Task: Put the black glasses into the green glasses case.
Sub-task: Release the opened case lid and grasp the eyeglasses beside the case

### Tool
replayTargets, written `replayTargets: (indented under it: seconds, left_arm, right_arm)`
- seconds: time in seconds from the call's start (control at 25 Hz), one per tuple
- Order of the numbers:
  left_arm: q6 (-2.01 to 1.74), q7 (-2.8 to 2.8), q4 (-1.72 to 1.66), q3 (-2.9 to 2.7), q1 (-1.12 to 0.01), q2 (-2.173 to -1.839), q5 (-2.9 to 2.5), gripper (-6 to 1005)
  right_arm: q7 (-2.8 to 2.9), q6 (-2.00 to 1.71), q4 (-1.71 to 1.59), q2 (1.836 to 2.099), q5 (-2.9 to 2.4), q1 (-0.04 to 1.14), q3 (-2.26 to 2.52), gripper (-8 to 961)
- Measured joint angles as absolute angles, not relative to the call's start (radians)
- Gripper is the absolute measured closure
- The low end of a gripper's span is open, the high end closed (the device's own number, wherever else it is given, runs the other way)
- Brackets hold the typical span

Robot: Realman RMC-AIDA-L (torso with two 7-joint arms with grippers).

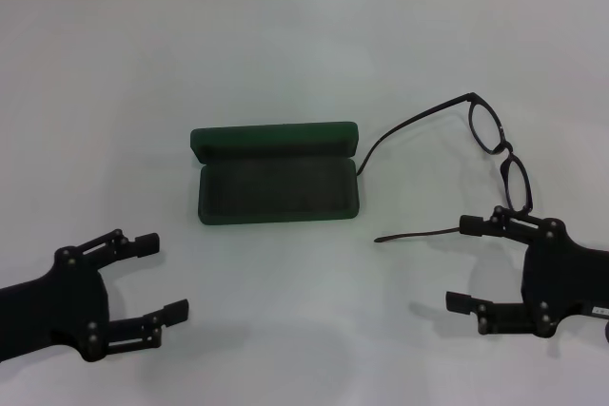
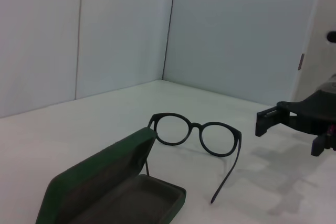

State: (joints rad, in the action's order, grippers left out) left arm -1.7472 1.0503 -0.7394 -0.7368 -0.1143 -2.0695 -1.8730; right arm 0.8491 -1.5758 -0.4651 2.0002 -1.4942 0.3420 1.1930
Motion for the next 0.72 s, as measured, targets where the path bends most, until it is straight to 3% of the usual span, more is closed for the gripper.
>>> replayTargets:
  seconds: [0.32, 0.72]
  left_arm:
    - [-1.723, 1.037, -0.731, -0.736, -0.121, -2.064, -1.88, 111]
    - [-1.683, 1.027, -0.73, -0.714, -0.129, -2.064, -1.886, 112]
  right_arm:
    - [0.858, -1.567, -0.476, 1.997, -1.496, 0.343, 1.155, 84]
    - [1.077, -1.504, -0.615, 1.969, -1.501, 0.347, 1.101, 85]
